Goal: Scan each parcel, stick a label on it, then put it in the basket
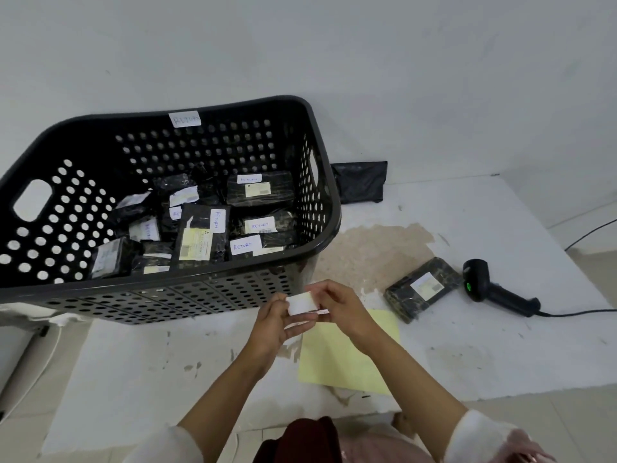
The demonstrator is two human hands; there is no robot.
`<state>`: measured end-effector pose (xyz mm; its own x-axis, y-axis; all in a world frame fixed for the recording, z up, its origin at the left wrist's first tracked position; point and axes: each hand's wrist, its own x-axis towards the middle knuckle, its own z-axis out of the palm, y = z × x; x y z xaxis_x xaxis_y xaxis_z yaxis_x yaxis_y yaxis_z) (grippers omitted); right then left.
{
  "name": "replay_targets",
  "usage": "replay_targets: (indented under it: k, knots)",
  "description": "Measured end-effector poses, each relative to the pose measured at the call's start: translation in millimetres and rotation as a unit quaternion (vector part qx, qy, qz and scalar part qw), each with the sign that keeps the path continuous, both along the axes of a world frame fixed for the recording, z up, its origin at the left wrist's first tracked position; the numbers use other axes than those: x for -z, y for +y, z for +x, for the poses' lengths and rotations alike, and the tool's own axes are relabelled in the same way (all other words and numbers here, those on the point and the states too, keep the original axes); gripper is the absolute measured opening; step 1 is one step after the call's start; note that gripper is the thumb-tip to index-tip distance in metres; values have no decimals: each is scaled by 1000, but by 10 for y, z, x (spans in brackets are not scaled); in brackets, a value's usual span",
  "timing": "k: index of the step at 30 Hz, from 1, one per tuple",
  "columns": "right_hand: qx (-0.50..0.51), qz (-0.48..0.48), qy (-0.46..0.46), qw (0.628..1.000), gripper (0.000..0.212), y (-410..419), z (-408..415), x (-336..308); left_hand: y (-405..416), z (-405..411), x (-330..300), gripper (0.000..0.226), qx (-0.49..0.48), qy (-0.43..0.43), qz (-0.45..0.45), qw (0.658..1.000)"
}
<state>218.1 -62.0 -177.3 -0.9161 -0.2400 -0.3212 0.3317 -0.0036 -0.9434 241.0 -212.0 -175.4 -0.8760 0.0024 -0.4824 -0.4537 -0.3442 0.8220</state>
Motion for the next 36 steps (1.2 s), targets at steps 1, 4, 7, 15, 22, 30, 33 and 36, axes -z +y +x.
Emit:
replay_targets:
  k: [1,4,7,15,22,30,33,36]
  knots:
    - [10,-4,8,1000,17,42,5,-22,52,-9,-29,21,9,6,3,1000]
    - [63,13,32,997,8,146,8,-91,175,-58,-97,24,27,25,2,999]
    - [120,2,48,992,9,258,-3,-181,272,-116,-146,23,32,47,-5,998]
    - [127,12,107,986,14,568,27,-495,445,-83,-336,24,72,162,-34,984]
    - [95,120,177,972,18,833,-13,-827,570,-158,-614,18,157,188,-51,968]
    - [5,198,267,943,18,1001,-7,-1178,849,-300,-991,22,210,138,-100,963]
    - [35,222,305,925,19,1025,23,-1217,877,-319,-1065,22,217,137,-95,962]
    - [44,255,344,902,18,1032,65,-1233,885,-321,-1112,27,239,121,-97,959]
